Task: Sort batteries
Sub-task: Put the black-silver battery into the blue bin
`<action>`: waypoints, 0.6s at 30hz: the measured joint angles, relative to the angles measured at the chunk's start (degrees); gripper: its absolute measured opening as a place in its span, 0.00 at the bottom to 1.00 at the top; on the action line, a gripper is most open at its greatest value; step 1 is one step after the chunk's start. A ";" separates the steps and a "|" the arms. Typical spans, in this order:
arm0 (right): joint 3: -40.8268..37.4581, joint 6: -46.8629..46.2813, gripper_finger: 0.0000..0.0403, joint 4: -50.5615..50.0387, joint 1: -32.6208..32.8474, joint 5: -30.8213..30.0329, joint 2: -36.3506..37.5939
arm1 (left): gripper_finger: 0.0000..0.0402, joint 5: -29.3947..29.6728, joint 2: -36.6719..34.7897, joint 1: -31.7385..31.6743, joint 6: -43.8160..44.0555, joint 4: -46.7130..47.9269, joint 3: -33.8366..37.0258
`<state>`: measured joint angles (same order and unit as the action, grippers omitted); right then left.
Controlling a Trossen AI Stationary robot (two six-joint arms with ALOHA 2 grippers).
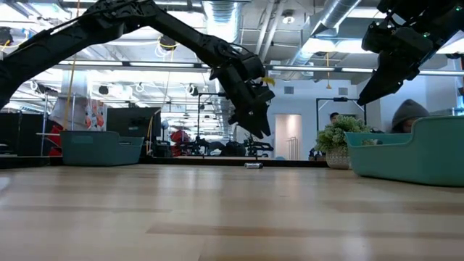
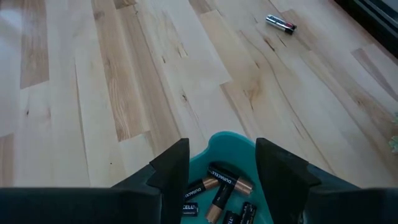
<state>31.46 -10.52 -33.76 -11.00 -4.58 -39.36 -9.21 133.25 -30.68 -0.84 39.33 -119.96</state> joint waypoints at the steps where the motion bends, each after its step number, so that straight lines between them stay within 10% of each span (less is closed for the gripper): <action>1: 0.00 0.00 0.49 0.00 0.00 0.00 -0.01 | 0.42 0.00 0.00 -0.08 -0.13 -0.12 0.00; 18: 0.00 -0.07 0.49 0.04 0.00 0.00 -0.02 | 0.42 3.25 -0.02 0.35 -13.53 11.11 -2.30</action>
<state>31.46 -10.59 -33.71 -11.00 -4.58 -39.38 -5.96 133.23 -30.32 -14.37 50.44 -122.27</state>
